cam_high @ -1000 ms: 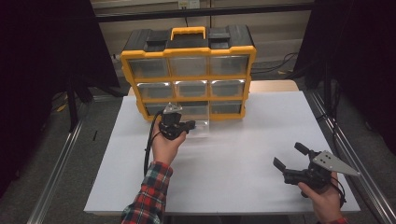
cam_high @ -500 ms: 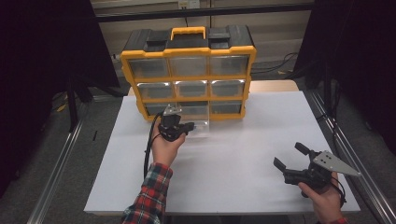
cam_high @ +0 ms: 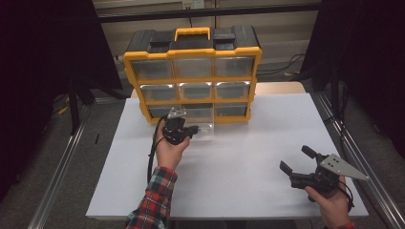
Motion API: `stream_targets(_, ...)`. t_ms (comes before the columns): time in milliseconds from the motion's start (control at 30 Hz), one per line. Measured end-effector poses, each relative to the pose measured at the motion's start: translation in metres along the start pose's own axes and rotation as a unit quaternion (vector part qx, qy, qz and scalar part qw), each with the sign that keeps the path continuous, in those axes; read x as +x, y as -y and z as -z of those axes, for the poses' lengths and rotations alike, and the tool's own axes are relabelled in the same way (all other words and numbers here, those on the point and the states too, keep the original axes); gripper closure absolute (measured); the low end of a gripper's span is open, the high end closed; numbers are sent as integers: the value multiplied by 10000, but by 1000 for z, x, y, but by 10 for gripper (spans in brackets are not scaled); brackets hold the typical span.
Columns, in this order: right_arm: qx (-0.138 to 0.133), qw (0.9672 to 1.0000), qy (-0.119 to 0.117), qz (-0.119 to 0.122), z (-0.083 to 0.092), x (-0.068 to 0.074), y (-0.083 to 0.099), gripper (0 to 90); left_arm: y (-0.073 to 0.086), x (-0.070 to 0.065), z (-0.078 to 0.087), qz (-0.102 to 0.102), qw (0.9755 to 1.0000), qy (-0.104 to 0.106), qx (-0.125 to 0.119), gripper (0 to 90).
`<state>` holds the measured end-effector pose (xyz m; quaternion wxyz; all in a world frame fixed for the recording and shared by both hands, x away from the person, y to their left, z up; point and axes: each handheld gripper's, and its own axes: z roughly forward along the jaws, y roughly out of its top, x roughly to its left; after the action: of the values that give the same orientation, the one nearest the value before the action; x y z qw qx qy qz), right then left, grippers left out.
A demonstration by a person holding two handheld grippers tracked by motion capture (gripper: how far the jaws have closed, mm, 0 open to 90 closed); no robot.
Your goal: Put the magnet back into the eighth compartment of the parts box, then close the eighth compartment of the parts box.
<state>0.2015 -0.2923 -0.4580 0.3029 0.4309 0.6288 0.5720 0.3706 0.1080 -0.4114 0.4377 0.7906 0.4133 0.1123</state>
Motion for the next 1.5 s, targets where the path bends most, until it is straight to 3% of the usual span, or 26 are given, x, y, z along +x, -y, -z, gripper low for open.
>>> stream_targets(300,-5,10000,8,16,0,0,0,5,0,0,-1,-101,9999,-25,91,900)
stream_targets(467,-3,10000,-28,32,-1,1,-1,6,1,-2,-1,111,9999,-66,-69,900)
stream_targets(633,-6,10000,5,34,-1,0,-1,6,0,-3,-2,146,9998,-79,-122,900)
stream_targets(1067,-28,10000,5,30,-1,0,-1,6,-1,-6,-6,110,9997,-105,-202,900)
stream_targets(1233,-4,10000,1,13,0,0,-1,6,-2,-4,-6,-42,9998,-163,-96,900)
stream_targets(1400,-2,10000,11,21,0,-1,-1,6,-3,-5,-10,32,9997,-176,-193,900)
stream_targets(1467,7,10000,17,21,0,-1,-1,6,-4,-4,-9,-69,9998,-160,-110,900)
stream_targets(1500,12,10000,28,21,0,-1,-1,6,-4,-5,-10,31,9997,-182,-174,900)
